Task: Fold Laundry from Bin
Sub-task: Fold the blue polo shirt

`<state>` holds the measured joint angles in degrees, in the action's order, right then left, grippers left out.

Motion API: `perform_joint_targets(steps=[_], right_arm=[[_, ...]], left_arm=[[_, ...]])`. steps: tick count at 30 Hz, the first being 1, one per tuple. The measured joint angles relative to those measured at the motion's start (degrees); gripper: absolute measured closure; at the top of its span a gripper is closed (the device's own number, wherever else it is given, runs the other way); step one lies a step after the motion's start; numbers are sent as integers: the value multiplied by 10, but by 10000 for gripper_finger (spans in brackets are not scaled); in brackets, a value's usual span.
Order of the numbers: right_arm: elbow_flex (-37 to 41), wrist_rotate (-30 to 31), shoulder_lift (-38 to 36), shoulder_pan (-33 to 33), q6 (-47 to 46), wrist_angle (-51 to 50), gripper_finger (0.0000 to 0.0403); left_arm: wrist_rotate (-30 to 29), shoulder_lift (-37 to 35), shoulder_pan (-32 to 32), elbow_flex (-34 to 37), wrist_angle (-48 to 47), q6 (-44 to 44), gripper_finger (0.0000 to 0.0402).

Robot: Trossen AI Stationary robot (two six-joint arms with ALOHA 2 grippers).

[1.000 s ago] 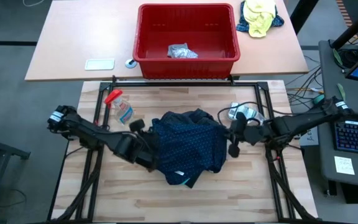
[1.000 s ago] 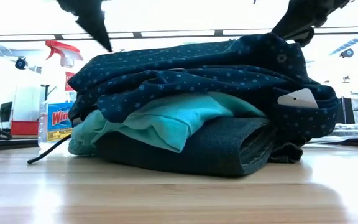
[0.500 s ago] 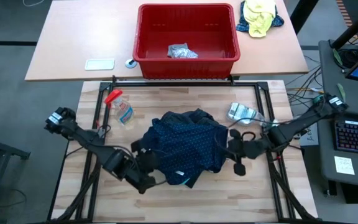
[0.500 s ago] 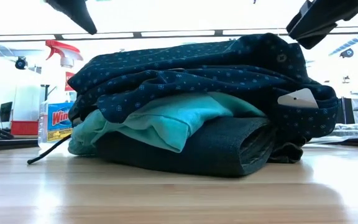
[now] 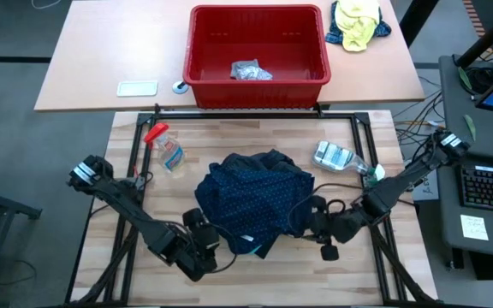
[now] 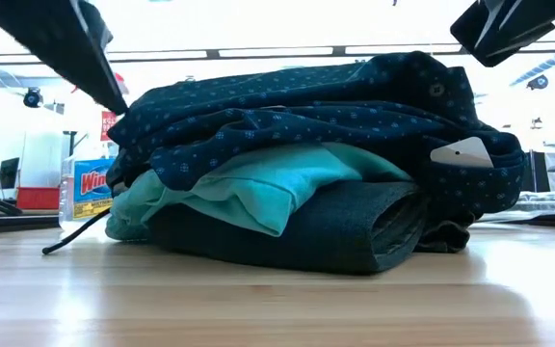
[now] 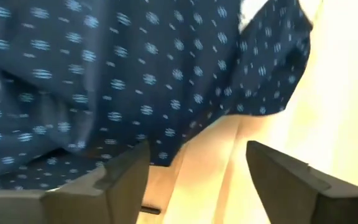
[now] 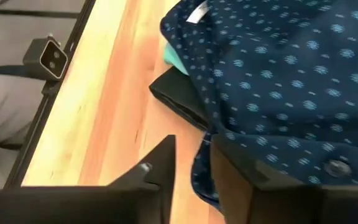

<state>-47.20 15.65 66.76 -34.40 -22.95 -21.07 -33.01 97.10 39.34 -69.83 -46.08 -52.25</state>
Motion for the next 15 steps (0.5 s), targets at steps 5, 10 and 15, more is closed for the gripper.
perform_joint_targets(steps=[5,10,15], right_arm=[[-58,67,55,-20,-6,-97,251],[-135,163,120,-48,-22,-221,228],[-159,225,182,-60,-10,-260,231]], left_arm=[[-2,38,0,-2,-3,6,122],[-43,65,0,-2,-6,-4,123],[-98,76,0,-2,-17,-12,138]])
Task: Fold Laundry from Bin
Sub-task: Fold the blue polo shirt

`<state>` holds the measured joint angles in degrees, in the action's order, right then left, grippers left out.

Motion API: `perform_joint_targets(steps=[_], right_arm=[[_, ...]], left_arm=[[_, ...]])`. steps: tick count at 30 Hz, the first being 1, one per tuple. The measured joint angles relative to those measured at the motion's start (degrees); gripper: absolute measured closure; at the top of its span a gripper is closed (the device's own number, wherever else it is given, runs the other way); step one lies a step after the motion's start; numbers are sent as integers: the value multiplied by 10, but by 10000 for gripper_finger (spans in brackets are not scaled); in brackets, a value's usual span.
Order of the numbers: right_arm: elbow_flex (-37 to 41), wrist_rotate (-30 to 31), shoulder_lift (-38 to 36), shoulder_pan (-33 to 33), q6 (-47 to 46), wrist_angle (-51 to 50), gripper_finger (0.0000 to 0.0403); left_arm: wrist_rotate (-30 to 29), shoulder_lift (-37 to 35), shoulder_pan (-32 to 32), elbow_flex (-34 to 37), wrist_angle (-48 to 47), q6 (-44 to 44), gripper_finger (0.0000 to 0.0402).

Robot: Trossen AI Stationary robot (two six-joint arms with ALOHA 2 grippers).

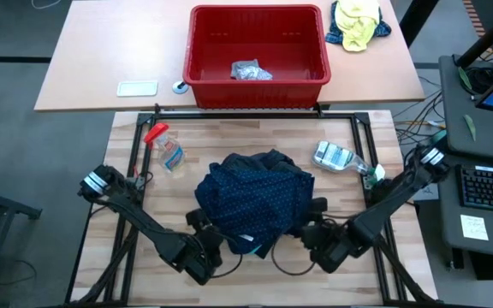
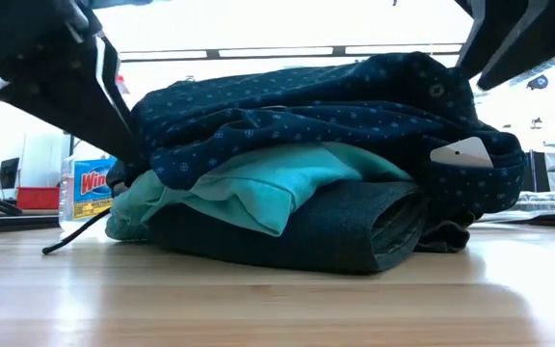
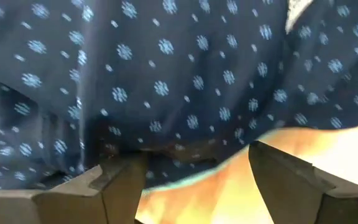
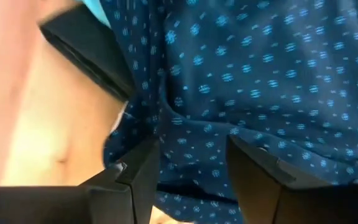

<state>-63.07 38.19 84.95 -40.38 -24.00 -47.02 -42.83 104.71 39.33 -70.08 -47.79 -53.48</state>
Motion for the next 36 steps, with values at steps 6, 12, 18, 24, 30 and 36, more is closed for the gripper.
perform_joint_targets(steps=[6,12,18,24,30,36], right_arm=[[-4,33,51,0,10,0,247],[-2,70,60,0,10,8,308],[-5,70,39,1,21,0,386],[-21,54,9,-9,11,-34,392],[-24,35,-24,-34,5,-45,393],[-24,-38,-58,-50,-33,-53,393]], left_arm=[[-48,11,0,0,0,2,173],[-61,24,0,0,0,4,257],[-51,28,0,-8,-7,14,382],[-40,28,1,-51,-72,13,384],[9,28,2,-103,-136,11,399],[46,28,3,-130,-157,11,399]])
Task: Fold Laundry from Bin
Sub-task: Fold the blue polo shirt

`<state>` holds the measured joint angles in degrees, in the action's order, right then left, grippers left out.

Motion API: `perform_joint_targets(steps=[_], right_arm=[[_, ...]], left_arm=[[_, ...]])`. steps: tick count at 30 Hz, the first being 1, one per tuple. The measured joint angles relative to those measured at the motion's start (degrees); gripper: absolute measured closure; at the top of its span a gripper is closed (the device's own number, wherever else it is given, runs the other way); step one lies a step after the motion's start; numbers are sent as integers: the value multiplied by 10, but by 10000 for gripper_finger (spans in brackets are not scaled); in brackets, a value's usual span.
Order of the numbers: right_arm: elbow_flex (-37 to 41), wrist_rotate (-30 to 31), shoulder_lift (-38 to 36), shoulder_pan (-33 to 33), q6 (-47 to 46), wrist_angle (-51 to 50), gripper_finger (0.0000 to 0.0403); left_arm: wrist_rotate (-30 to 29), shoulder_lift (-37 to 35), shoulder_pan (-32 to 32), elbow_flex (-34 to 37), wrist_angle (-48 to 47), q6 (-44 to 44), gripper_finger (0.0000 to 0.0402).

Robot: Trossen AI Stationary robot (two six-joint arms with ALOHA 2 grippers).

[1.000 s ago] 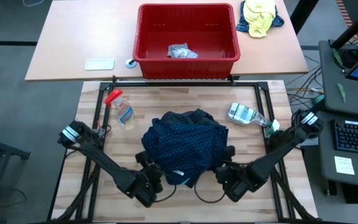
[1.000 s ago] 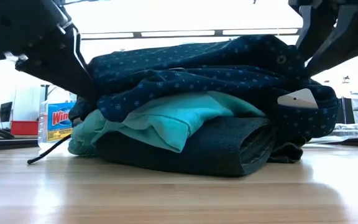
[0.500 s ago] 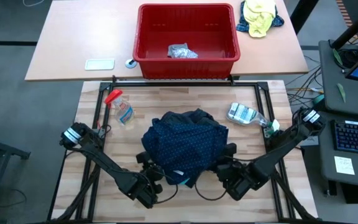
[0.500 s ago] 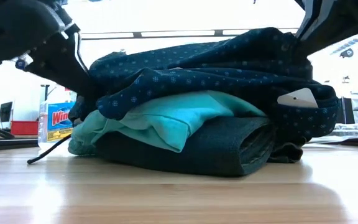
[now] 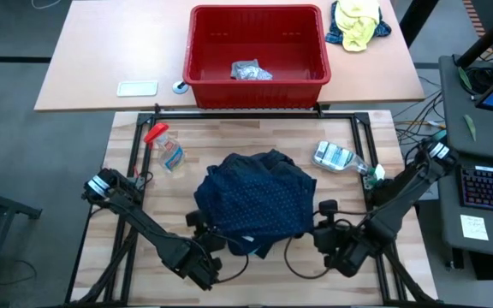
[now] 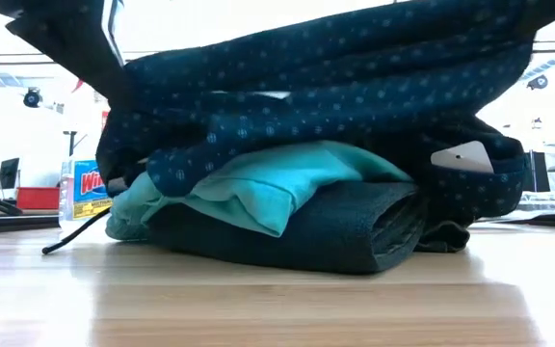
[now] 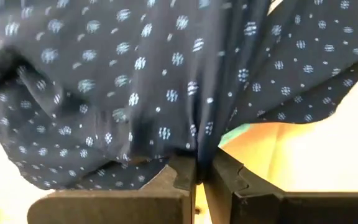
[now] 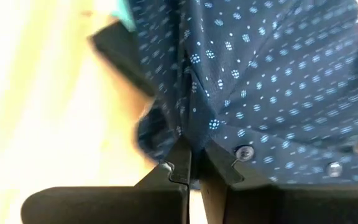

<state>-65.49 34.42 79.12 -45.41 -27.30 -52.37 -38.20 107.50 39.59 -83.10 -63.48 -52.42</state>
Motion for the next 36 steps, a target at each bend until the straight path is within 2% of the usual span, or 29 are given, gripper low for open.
perform_joint_targets(steps=[2,7,10,16,22,27,30,33,36], right_arm=[[3,-30,-4,-2,-14,2,393],[25,-47,8,-2,-49,5,393],[41,-45,24,1,-62,4,392],[56,-33,47,8,-78,12,374],[51,-43,33,8,-124,-3,316],[48,-48,1,8,-156,-55,255],[49,-6,-28,8,-154,-64,231],[56,86,-57,8,-127,-45,222],[76,166,-89,15,-76,0,231]], left_arm=[[8,1,1,0,7,0,400],[63,1,1,8,58,31,400],[63,1,1,14,80,34,400],[64,1,0,15,65,18,396],[112,0,1,14,23,-27,350],[157,-1,8,0,-16,-14,312],[139,-2,9,-20,-37,15,301],[66,-4,5,-42,-34,78,302],[-6,-8,-8,-55,-23,138,317]])
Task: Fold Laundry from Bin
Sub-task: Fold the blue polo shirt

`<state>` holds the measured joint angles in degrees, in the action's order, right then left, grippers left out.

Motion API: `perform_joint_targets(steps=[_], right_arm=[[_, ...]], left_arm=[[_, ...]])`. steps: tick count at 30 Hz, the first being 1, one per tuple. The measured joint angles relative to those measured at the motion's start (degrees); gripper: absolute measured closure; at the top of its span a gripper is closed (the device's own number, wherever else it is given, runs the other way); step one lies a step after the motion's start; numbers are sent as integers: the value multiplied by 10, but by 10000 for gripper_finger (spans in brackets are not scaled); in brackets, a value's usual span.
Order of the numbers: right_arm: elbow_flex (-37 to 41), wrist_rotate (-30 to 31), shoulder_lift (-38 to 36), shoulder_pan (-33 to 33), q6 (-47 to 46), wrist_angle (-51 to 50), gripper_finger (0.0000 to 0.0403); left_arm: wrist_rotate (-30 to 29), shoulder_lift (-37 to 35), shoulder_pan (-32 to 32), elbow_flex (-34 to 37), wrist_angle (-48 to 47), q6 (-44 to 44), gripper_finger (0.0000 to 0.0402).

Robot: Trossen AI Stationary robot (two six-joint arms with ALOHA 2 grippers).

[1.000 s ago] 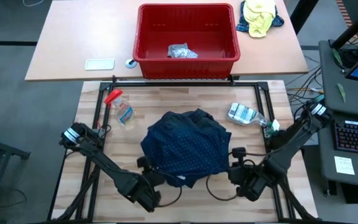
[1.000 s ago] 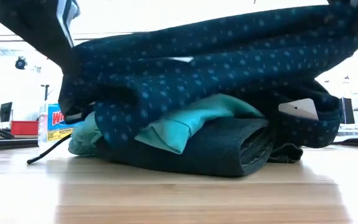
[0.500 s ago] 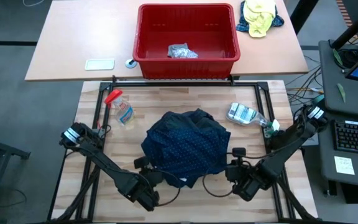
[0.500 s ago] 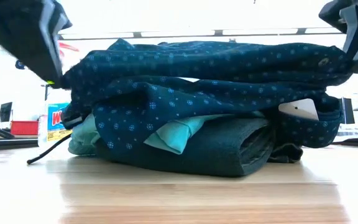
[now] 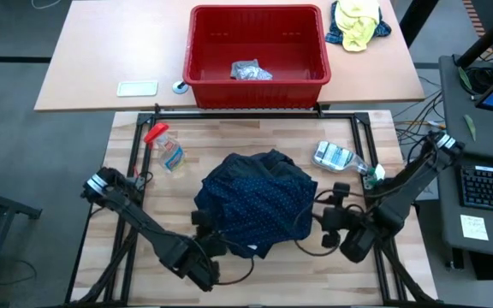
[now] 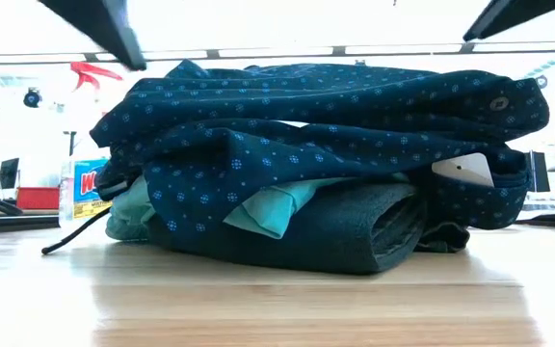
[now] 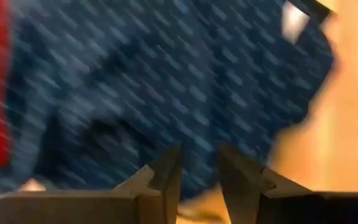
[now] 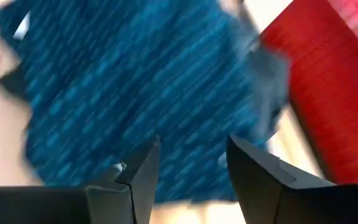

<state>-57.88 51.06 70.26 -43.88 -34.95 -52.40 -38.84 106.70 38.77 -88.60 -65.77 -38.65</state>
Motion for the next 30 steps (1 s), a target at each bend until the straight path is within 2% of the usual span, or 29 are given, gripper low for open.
perform_joint_targets(steps=[3,7,11,14,17,19,24,30], right_arm=[[37,35,-29,15,70,90,256],[99,6,-62,49,196,258,312],[177,-113,-86,108,341,476,381],[237,-200,-92,160,422,636,389],[284,-254,-91,222,453,748,393],[308,-275,-86,261,450,784,394],[340,-286,-63,337,412,785,394],[350,-286,-69,371,414,780,394]], left_arm=[[-66,-6,-24,5,23,54,339],[-81,-7,-65,15,44,114,380],[-58,-7,-106,23,61,145,396],[-37,-7,-128,33,63,146,395],[-12,-7,-136,45,62,141,400],[-3,-7,-136,52,62,132,400],[24,-8,-128,57,34,84,401],[40,-16,-104,57,-54,-22,401]])
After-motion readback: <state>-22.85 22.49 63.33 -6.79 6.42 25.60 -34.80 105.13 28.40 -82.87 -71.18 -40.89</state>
